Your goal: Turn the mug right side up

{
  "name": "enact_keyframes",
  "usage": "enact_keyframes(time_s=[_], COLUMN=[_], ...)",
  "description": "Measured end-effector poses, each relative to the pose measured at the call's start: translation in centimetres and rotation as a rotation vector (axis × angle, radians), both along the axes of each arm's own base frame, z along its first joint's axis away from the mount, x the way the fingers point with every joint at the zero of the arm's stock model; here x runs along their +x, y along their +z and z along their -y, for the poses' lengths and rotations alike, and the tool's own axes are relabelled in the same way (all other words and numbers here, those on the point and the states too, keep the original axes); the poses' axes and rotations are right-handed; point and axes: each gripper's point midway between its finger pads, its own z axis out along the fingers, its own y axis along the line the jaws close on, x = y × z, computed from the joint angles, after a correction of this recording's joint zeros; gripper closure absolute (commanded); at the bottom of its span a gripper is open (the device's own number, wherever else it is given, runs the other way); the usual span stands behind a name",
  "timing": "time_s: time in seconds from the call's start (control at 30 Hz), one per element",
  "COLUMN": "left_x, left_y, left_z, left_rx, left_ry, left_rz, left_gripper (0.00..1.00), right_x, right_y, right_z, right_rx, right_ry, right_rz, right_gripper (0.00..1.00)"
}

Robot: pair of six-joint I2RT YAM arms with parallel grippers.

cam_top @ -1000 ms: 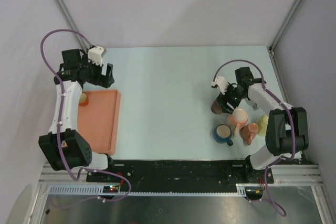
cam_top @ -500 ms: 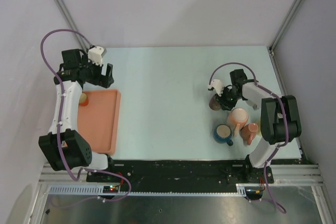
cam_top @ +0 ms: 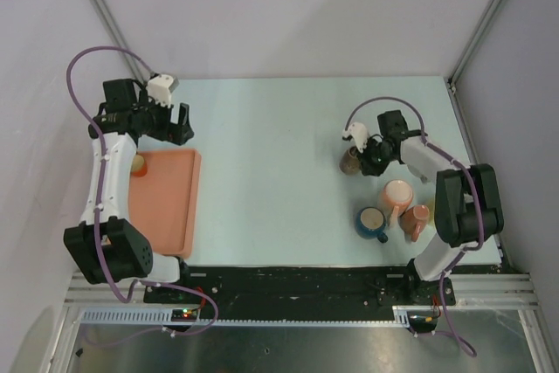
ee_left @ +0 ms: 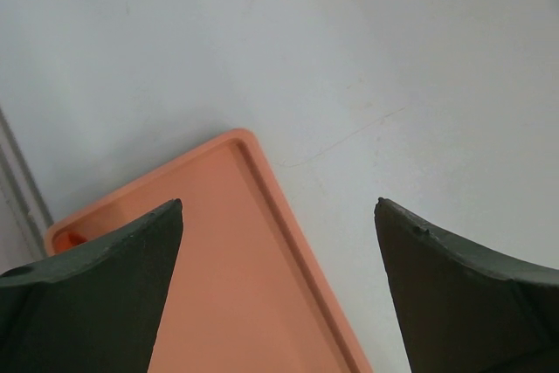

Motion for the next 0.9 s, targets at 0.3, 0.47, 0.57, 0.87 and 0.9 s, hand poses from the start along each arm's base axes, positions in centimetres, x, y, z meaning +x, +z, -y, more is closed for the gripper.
enact_keyframes(time_s=[0.3, 0.47, 0.57, 0.87, 0.9], left_x=[-1.6, -5.3, -7.8, -9.8, -9.8], left_y=[10.3, 17.7, 21.1, 23.9, 23.8], left_z=[9.9, 16.8, 19.2, 20.8, 21.0], left_rx=[-0.285, -0.443, -0.507, -0.589, -0.596], left_ry=[-0.243, -0.471, -0.567, -0.592, -0.589], left_rz=[0.1, 0.168, 0.19, 0.169, 0.159], left_gripper=[0.04, 0.02, 0.03, 0.16, 0.18], right_x=[3.9, 1.5, -0.8, -5.7, -6.0], right_y=[20.1, 30.3, 33.3, 37.6, 37.9], right_z=[-12.5, -20.1, -23.4, -28.6, -28.8], right_rx=[0.616, 1.045, 1.205, 1.372, 1.379], right_ry=[-0.184, -0.12, -0.057, 0.102, 0.115], right_rz=[0.286, 0.284, 0.199, 0.041, 0.037], right_gripper=[1.0, 1.0, 1.0, 1.0, 1.0])
